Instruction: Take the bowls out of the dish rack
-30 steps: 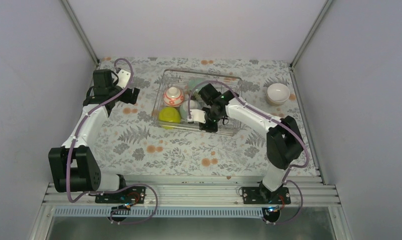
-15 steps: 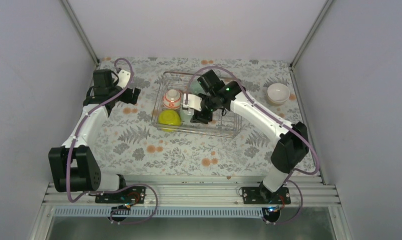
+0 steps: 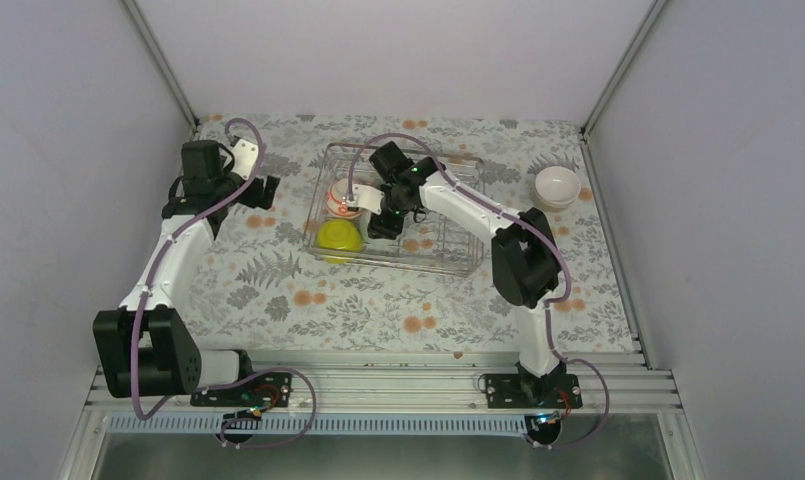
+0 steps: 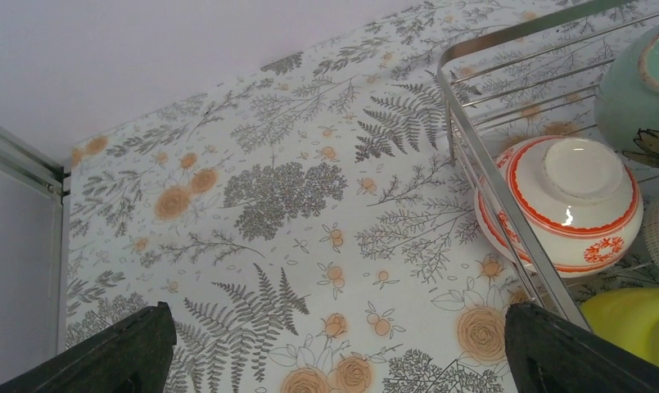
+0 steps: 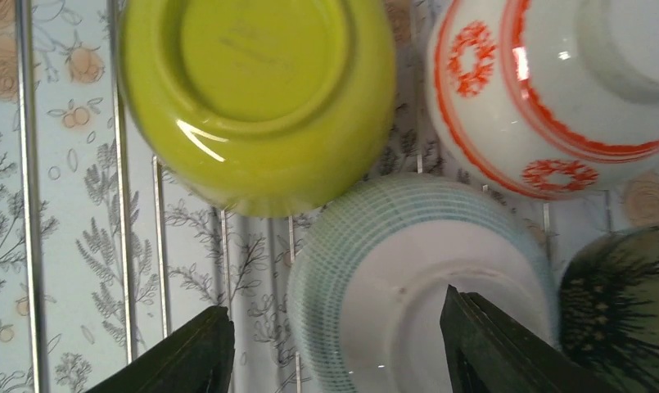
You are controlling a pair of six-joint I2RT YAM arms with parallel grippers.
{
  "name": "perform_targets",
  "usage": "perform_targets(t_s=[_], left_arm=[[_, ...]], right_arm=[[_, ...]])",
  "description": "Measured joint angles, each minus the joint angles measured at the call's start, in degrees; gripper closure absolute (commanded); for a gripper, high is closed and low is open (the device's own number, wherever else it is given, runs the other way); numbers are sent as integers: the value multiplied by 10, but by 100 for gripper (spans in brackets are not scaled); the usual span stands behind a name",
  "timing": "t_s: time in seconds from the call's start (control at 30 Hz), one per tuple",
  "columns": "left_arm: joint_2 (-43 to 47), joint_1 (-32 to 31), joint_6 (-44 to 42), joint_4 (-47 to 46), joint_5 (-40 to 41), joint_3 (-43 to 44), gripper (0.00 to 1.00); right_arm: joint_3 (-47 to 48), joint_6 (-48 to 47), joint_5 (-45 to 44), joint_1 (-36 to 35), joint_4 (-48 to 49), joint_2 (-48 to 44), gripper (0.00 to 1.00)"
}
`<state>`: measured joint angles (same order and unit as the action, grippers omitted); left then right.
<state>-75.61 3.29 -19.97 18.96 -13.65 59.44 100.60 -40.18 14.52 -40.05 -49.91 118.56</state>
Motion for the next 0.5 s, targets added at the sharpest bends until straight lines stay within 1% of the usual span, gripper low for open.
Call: perform_targets(t_s=[0.5], left_arm=[[8, 5, 0, -1, -6, -17, 0]], right_arm=[[-11, 11, -18, 34, 29, -6, 37]])
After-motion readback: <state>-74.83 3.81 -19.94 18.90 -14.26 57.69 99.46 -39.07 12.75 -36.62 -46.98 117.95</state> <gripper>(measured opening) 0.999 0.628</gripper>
